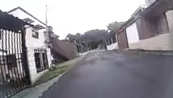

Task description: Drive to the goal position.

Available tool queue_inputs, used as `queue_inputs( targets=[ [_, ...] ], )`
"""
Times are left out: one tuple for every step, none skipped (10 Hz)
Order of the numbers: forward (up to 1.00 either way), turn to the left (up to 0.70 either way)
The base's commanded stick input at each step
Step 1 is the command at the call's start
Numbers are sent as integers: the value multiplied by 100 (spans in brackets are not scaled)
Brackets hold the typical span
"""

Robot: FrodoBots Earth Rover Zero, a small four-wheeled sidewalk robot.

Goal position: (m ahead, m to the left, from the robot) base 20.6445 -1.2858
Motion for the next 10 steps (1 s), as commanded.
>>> queue_inputs(
  targets=[
    [70, 0],
    [70, 0],
    [70, 0],
    [50, 0],
    [50, 0],
    [50, 0],
    [50, 0],
    [50, 0],
    [50, 0],
    [50, 0]
  ],
)
